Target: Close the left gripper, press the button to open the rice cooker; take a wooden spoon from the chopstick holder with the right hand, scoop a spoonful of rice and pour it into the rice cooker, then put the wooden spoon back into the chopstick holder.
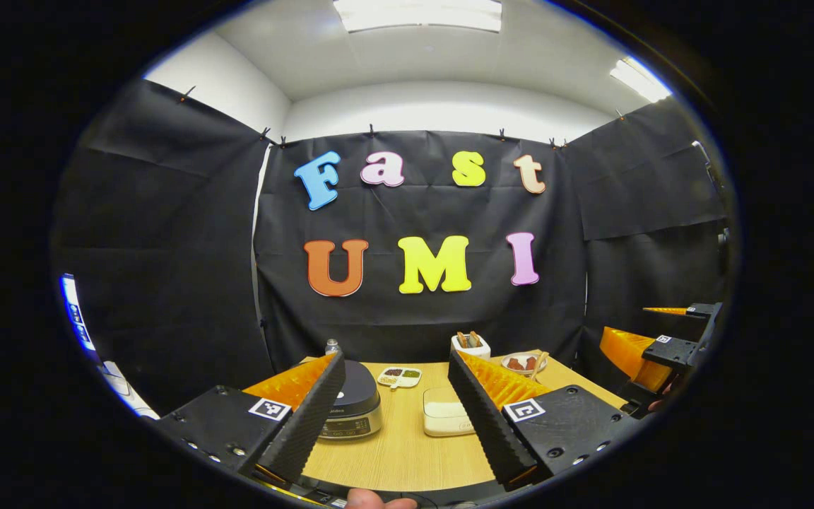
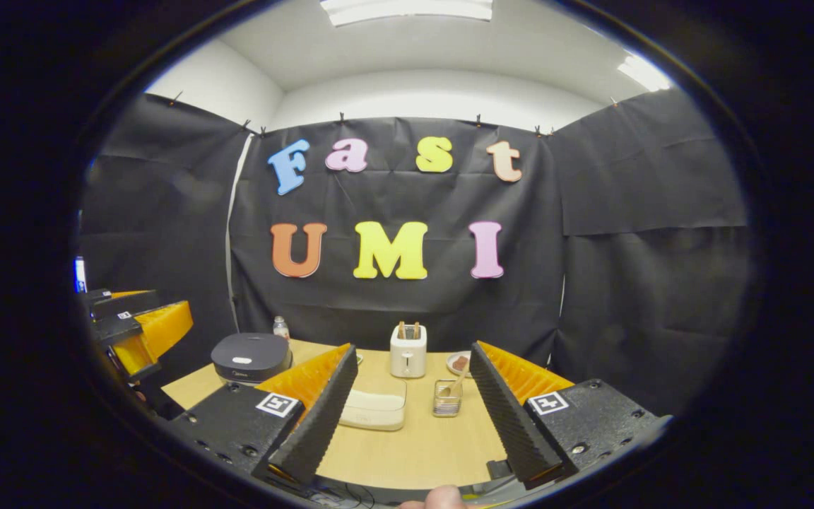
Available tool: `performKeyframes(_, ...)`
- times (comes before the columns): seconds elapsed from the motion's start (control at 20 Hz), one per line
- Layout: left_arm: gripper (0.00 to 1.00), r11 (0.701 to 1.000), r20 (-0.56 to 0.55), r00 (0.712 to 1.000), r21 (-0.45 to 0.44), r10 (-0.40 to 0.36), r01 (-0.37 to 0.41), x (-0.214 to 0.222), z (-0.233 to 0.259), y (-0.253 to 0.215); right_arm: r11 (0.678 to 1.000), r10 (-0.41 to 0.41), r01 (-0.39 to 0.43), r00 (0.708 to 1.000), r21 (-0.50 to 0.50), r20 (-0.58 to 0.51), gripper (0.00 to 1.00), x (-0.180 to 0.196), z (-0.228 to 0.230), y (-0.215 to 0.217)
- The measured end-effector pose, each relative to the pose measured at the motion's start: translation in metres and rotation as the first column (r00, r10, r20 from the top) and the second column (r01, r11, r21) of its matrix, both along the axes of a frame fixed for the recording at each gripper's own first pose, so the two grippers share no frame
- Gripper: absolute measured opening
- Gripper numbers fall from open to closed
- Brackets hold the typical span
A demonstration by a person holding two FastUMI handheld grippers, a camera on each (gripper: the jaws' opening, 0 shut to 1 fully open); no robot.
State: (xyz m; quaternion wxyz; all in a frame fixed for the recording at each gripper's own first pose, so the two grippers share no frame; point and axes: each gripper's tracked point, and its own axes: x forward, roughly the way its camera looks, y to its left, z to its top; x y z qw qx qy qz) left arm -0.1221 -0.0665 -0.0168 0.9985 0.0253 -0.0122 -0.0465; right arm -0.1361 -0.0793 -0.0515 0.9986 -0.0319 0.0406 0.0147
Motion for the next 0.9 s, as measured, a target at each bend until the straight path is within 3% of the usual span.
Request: performKeyframes(0.9,0.94,0.999,0.012,0.999,-0.002,0.045,-0.045,0.012,0.001,0.005,1.000,0.019,-0.019,1.000,-0.009,-0.002,0.97,0.015,-0.001,0.001)
